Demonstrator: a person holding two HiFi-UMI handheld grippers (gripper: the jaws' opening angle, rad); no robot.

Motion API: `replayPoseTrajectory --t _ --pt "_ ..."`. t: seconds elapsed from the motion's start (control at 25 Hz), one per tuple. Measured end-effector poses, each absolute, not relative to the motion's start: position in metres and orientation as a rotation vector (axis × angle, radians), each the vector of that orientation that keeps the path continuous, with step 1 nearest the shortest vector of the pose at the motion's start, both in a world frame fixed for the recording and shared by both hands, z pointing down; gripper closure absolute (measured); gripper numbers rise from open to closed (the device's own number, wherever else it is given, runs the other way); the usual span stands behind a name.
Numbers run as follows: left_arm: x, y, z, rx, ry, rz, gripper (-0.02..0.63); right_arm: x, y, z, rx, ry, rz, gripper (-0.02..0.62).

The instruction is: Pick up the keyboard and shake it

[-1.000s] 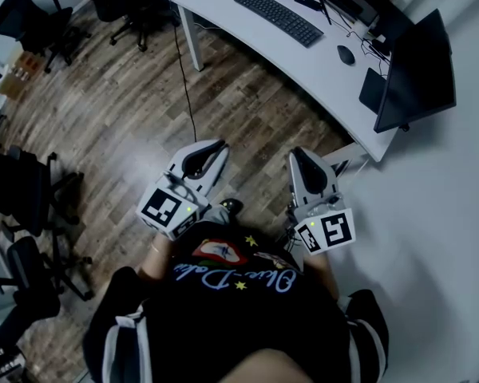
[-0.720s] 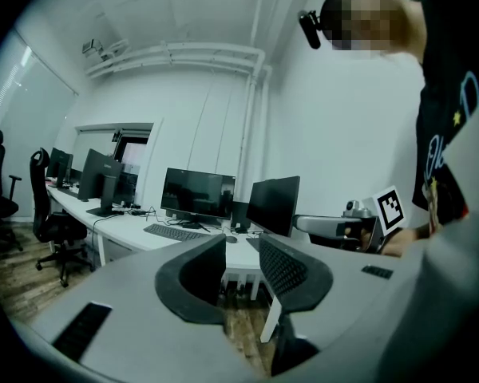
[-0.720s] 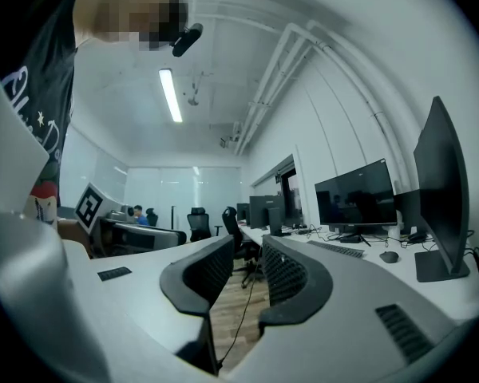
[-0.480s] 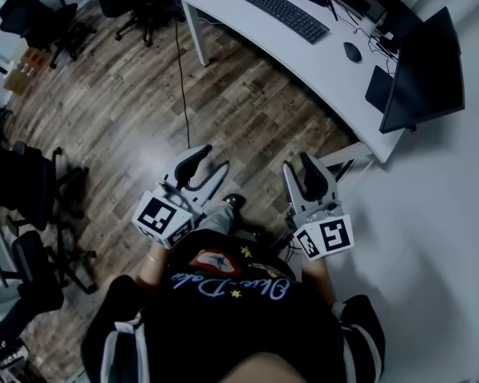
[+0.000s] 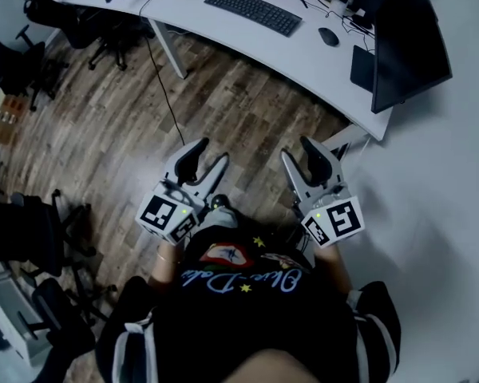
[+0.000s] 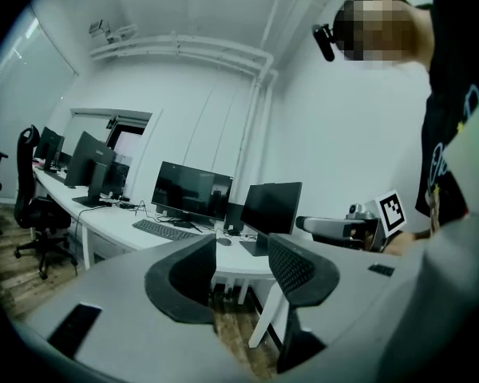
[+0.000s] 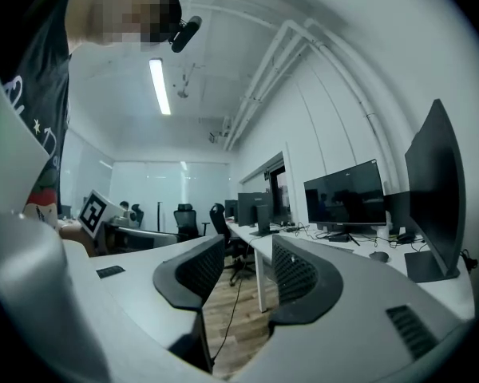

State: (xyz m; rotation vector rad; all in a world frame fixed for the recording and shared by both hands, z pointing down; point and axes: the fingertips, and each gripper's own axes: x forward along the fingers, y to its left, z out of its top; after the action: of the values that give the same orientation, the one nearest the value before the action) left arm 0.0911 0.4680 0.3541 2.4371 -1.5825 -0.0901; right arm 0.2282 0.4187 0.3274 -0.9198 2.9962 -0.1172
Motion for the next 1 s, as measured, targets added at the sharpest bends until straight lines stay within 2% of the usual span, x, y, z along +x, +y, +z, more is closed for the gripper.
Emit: replayPoseTrajectory --t 0.8,1.0 --pt "-0.021 0.422 0.363 2.481 -1.468 -0.128 0.422 0.123 0.381 0.336 -1.079 2.955 -0.184 0.430" --pt "-0.038 0.418 0.370 2.464 -1.472 -0.145 0.422 0.115 0.377 0.340 -1.104 2.961 -0.223 0.426"
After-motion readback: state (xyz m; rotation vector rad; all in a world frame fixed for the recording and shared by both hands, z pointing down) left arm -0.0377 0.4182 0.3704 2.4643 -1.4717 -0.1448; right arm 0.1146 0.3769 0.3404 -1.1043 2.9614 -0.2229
